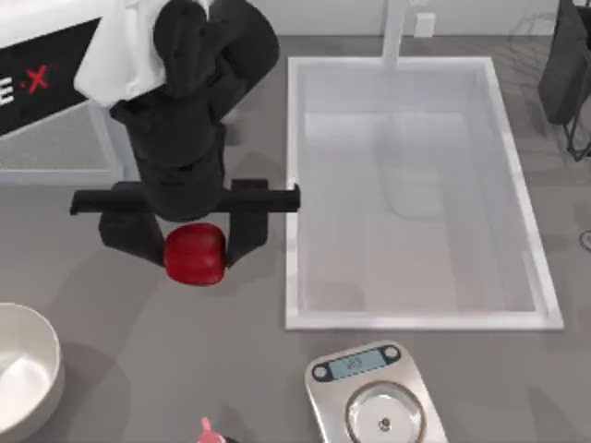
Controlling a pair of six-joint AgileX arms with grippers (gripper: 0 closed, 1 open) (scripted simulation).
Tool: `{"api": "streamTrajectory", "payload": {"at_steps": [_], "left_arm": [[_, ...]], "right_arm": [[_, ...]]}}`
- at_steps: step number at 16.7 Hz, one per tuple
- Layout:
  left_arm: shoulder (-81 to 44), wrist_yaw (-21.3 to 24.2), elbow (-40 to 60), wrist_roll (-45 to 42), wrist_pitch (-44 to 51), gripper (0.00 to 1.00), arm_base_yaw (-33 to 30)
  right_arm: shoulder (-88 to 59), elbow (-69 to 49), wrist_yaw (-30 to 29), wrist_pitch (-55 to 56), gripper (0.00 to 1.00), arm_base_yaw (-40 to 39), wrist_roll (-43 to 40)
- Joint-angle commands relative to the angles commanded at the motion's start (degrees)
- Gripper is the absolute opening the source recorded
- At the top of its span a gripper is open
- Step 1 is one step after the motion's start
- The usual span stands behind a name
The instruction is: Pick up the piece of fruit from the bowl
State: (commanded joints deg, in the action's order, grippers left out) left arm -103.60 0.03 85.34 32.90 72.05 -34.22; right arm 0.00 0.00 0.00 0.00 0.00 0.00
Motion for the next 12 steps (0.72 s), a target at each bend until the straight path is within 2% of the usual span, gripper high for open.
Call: {"api": "streamTrajectory", "payload": {"at_steps": [6,11,12], "left_arm": [[-2.74,0.01,-13.05,-0.08,-16.45,0.00,-0.01],[-3.18,0.01,-14.32,-0.06,-17.81,0.00,-0.04],[-3.18,0.01,-14.32,-0.06,-17.81,0.08,-0.04]], "right_arm": [[0.00,0.00,0.00,0.00,1.00,0.00,0.00],[0.00,0.00,0.00,0.00,1.00,0.00,0.00],[0.00,0.00,0.00,0.00,1.00,0.00,0.00]]}}
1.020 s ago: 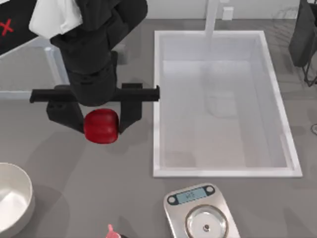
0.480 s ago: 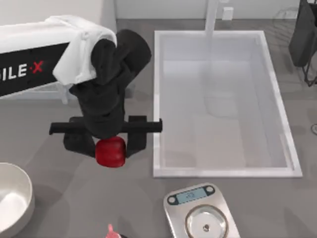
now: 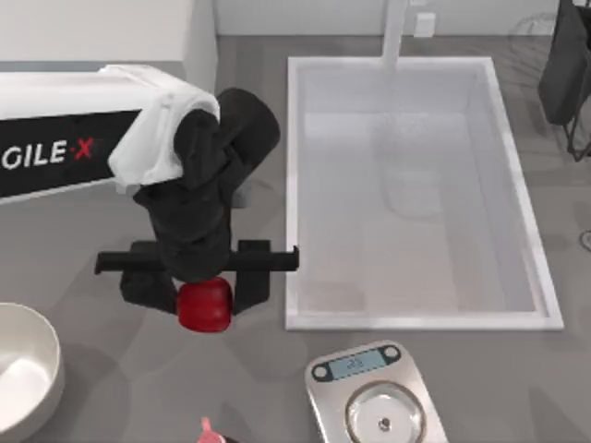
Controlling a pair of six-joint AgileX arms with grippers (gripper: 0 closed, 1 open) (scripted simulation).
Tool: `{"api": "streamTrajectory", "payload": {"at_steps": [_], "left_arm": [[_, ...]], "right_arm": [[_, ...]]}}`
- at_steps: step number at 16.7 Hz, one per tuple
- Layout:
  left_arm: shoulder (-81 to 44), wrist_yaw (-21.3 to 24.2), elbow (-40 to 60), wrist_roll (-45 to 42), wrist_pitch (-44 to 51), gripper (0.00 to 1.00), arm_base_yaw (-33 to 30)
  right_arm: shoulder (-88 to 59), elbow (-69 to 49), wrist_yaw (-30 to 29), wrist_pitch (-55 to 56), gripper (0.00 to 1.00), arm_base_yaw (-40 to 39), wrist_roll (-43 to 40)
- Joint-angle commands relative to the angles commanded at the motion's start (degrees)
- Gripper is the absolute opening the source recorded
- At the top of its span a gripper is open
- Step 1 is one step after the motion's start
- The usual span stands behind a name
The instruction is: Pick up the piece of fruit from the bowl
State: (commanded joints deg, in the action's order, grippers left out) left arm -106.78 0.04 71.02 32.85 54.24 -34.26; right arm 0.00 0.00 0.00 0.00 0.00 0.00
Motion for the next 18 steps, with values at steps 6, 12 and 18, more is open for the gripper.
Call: {"api": "streamTrajectory", "payload": {"at_steps": [6,12,18], "left_arm": [[0.00,0.00,0.00,0.00,0.00,0.53,0.00],[0.00,0.00,0.00,0.00,0.00,0.98,0.00],[0.00,0.00,0.00,0.00,0.00,1.00,0.00]], "right_arm": [[0.00,0.00,0.00,0.00,1.00,0.00,0.00],[0.00,0.00,0.00,0.00,1.00,0.00,0.00],[0.00,0.00,0.00,0.00,1.00,0.00,0.00]]}}
